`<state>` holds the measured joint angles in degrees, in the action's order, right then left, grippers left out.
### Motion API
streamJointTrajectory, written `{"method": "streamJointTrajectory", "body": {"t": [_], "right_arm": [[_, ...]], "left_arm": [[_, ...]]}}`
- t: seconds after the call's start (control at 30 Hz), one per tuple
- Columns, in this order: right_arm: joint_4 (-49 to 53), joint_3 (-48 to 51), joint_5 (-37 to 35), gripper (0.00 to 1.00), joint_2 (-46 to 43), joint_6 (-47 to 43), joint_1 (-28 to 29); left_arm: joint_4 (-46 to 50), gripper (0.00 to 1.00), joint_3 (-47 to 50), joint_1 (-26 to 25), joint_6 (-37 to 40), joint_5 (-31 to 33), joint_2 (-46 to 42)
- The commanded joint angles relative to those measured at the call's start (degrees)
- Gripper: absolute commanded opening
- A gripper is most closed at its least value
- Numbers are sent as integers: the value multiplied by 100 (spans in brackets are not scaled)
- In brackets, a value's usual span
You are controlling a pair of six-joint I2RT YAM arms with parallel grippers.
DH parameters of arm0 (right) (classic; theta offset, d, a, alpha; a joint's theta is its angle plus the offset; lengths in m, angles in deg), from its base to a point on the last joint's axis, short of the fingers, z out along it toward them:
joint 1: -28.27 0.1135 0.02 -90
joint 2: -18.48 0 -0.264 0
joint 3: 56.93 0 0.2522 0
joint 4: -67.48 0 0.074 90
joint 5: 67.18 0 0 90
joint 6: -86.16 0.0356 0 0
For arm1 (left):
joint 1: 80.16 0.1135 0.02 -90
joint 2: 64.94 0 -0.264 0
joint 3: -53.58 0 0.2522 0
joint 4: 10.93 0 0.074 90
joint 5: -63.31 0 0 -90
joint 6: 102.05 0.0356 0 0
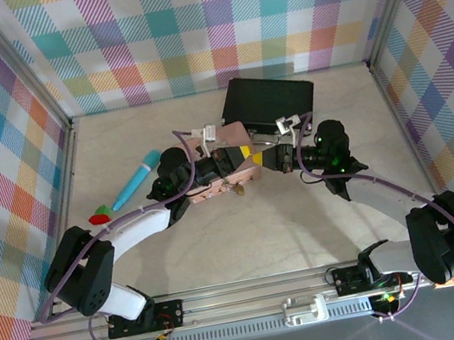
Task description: Unlock the padlock with the key
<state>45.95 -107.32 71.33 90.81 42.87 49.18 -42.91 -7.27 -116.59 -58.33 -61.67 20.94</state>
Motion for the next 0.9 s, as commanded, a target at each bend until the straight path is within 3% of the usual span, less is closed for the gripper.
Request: {"method": "streamJointTrajectory", "body": {"t": [0.0,0.2,0.33,0.37,0.43,0.53,0.67,0.87], "right_arm": [[-253,60,88,13,31,-1,1],[-286,85,84,0,36,-22,1],[-211,101,12,0,20,-103,1],[-200,119,-3,0,22,-135,6],[-128,135,-98,0,10,-188,1],[346,137,-297,0,-17,-313,-8],[1032,123,-788,0,-25,-524,-8],[2465,145,-2003,0,-269,-982,-5]], "left_arm": [[-410,0,-53,4,-65,-211,20],[-471,0,-50,4,-111,-246,60],[-489,2,-15,24,-146,-146,32],[-497,12,6,41,-187,-76,6],[-550,46,89,118,-274,71,-64],[-431,67,290,268,-318,430,-286],[788,68,585,325,-13,1350,-787],[2226,67,1540,0,-194,3405,-1788]]}}
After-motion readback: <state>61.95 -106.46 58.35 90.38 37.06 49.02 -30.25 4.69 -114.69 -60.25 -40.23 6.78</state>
